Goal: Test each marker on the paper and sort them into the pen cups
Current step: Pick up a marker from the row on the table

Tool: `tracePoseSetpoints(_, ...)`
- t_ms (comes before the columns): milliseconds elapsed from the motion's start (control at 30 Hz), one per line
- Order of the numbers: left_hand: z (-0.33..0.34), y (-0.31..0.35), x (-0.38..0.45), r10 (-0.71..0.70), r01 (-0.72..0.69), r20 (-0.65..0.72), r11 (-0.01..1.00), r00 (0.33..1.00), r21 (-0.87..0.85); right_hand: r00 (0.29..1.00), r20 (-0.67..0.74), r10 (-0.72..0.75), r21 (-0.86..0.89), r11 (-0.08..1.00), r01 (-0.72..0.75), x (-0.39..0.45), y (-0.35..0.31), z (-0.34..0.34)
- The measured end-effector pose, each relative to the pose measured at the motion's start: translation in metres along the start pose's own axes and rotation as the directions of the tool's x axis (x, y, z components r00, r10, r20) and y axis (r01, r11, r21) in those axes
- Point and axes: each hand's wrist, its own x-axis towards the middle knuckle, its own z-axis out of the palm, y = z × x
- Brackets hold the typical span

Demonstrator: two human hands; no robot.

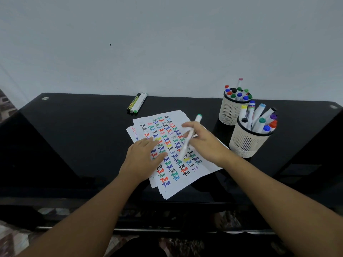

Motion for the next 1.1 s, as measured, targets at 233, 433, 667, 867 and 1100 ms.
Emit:
tracePoseSetpoints(233,0.001,0.0,0.001,0.011,-0.012,-0.013,1.0,1.0,-0.02,0.975,-0.191,-0.114,-0.109,0.99,0.094,0.006,-0.017,-0.014)
tracePoseSetpoints(433,0.0,0.001,0.0,0.008,-0.008,0.002,1.0,1.0,-0.024,0.895,-0.361,-0.263,-0.423,0.901,0.095,0.025,-0.054,-0.044)
tracePoseSetpoints(667,0.001,-0.002,0.001,-0.001,0.002,0.012,1.0,1.0,-0.028,0.79,-0.552,-0.265,-0.468,0.883,-0.031,0.058,-0.074,-0.121)
tracePoseSetpoints(867,0.004,-0.004,0.004,0.003,-0.003,0.004,1.0,1.0,-0.031,0.782,-0.615,-0.1,-0.394,0.898,-0.196,0.074,-0.06,-0.176)
tracePoseSetpoints(1100,0.003,-0.004,0.003,0.011,-0.011,-0.022,0.999,1.0,-0.039,0.83,-0.557,0.01,-0.433,0.849,-0.301,0.089,-0.038,-0.189)
